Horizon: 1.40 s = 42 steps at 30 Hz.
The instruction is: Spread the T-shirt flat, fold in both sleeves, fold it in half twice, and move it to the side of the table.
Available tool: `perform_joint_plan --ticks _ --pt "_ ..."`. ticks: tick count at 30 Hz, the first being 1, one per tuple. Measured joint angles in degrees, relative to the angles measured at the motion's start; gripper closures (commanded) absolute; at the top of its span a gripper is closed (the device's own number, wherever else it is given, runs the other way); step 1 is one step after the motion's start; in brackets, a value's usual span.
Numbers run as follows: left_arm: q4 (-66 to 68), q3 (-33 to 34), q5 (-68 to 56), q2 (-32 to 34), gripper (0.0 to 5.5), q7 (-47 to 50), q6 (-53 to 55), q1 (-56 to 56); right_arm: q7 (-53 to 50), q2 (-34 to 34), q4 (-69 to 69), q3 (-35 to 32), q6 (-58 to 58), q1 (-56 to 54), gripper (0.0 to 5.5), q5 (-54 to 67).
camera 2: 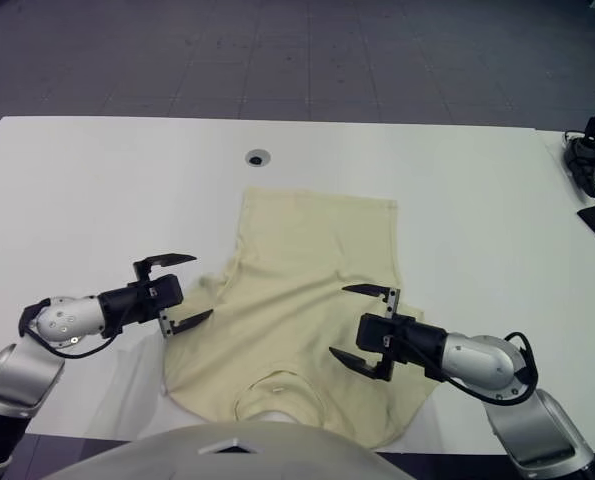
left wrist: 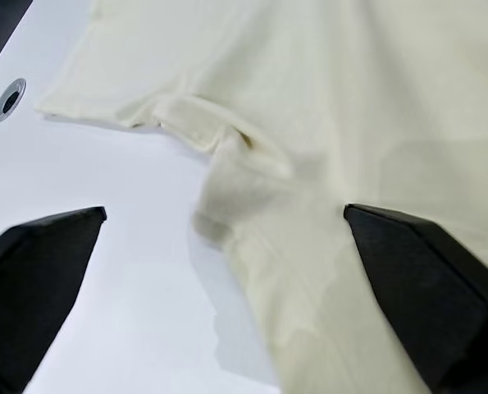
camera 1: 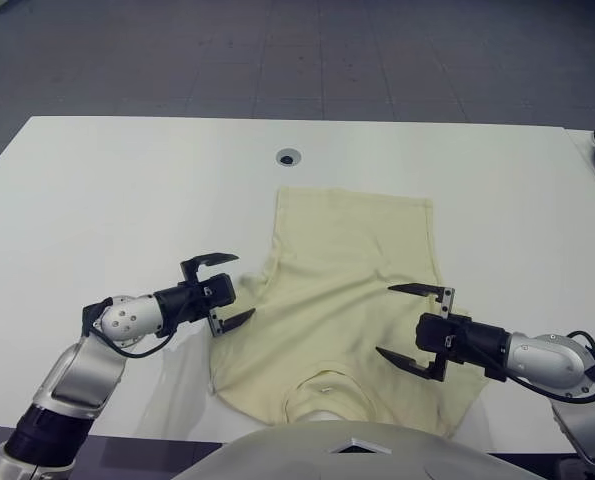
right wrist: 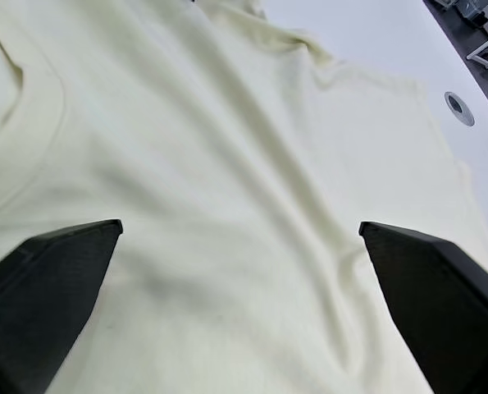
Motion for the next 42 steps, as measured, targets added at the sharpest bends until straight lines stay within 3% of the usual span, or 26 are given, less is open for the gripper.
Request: perform_joint_plan --ticks 14,23,30,37,42 --pt "-0.6 3.2 0.4 2.6 0.10 -0.8 -2.0 4.0 -0.8 1.1 -2.9 -8.1 3.8 -1.1 0.12 6.4" --pt "1.2 5.1 0.0 4.8 0.10 -1.3 -4.7 5.3 -2.6 4.6 -6.4 -14.5 11.1 -4.9 0.12 21.4" --pt "-1.8 9.4 -6.9 6.9 0.10 -6.9 -4.3 8.8 -3.8 4.6 -7.1 -15.0 12.0 -5.6 0.12 22.5" --pt "-2.2 13.6 -15.7 3.8 0.10 -6.4 -2.1 2.0 -6.2 6.9 -8.2 -14.7 13.0 -5.9 0.12 23.6" --pt "2.4 17.2 -15.5 5.1 0.10 -6.7 -5.3 -2.0 -7.3 8.0 -8.3 -13.2 13.0 -5.4 0.12 22.8"
